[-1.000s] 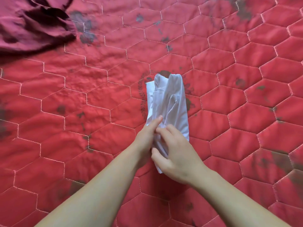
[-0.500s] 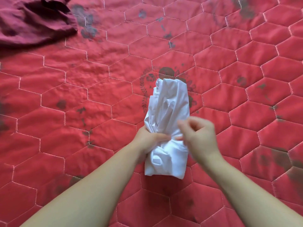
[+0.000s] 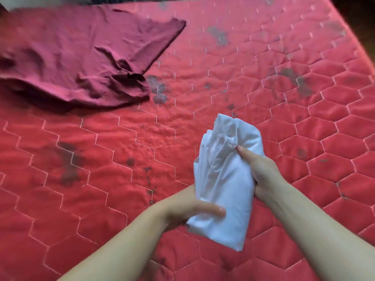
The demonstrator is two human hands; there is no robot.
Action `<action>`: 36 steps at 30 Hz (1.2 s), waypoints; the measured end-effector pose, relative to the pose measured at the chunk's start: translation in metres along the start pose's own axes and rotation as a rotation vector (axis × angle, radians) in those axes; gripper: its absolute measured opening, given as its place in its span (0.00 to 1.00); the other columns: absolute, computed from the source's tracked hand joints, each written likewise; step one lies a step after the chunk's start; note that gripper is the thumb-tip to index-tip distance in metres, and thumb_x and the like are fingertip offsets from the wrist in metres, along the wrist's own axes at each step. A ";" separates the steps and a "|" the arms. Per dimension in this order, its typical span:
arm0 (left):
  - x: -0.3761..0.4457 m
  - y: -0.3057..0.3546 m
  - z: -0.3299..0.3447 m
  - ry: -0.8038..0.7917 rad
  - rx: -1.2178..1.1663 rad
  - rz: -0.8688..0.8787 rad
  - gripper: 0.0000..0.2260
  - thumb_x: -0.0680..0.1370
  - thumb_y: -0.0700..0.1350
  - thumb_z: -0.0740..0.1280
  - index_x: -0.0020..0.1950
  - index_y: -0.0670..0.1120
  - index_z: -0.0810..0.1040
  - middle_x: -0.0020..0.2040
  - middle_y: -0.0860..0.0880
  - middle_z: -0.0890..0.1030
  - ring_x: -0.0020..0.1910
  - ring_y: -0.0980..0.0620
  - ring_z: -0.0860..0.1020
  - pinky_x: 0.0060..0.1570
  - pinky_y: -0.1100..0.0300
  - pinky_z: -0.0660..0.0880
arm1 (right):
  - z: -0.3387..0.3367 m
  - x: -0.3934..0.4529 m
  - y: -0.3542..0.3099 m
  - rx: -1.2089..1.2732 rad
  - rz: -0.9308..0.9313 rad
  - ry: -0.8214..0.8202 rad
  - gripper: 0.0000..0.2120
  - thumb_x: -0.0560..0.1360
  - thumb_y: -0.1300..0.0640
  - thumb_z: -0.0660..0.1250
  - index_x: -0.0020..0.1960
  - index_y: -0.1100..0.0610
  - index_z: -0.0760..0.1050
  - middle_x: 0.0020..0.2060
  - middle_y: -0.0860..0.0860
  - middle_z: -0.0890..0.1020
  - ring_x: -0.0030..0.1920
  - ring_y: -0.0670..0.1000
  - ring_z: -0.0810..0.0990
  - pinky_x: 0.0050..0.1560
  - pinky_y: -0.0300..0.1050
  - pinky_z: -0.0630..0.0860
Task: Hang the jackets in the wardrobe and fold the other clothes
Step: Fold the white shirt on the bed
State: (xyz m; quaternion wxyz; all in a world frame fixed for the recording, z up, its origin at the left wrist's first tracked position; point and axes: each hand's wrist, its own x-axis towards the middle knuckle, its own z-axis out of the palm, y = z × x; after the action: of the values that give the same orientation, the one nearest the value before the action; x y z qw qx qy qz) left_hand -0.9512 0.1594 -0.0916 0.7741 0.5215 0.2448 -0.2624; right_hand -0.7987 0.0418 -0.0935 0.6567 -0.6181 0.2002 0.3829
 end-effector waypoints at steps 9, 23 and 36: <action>-0.207 0.144 -0.023 0.136 0.228 0.105 0.18 0.68 0.33 0.70 0.55 0.48 0.81 0.50 0.49 0.85 0.47 0.54 0.82 0.44 0.63 0.77 | 0.109 -0.127 -0.144 -0.211 0.018 -0.499 0.19 0.70 0.52 0.72 0.58 0.61 0.81 0.56 0.59 0.83 0.54 0.56 0.84 0.48 0.51 0.82; -0.587 0.160 0.091 0.561 0.169 0.131 0.19 0.67 0.31 0.67 0.55 0.43 0.83 0.52 0.43 0.84 0.49 0.47 0.83 0.51 0.55 0.79 | 0.242 -0.398 -0.250 -0.950 -0.194 -1.651 0.39 0.57 0.43 0.83 0.65 0.48 0.76 0.62 0.57 0.79 0.58 0.60 0.80 0.56 0.72 0.73; -0.858 -0.104 0.266 1.291 -0.523 0.795 0.26 0.64 0.56 0.78 0.56 0.41 0.84 0.55 0.40 0.83 0.54 0.40 0.81 0.55 0.45 0.75 | 0.322 -0.706 0.029 -0.689 -0.468 -1.640 0.13 0.68 0.52 0.77 0.48 0.58 0.82 0.40 0.54 0.86 0.39 0.53 0.86 0.32 0.44 0.80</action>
State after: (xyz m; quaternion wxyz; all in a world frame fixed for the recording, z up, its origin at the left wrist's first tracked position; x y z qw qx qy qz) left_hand -1.6290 0.0069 0.4870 0.6123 0.4201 0.4938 0.4525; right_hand -1.3314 0.1706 0.4574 0.4333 -0.3395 -0.5835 0.5971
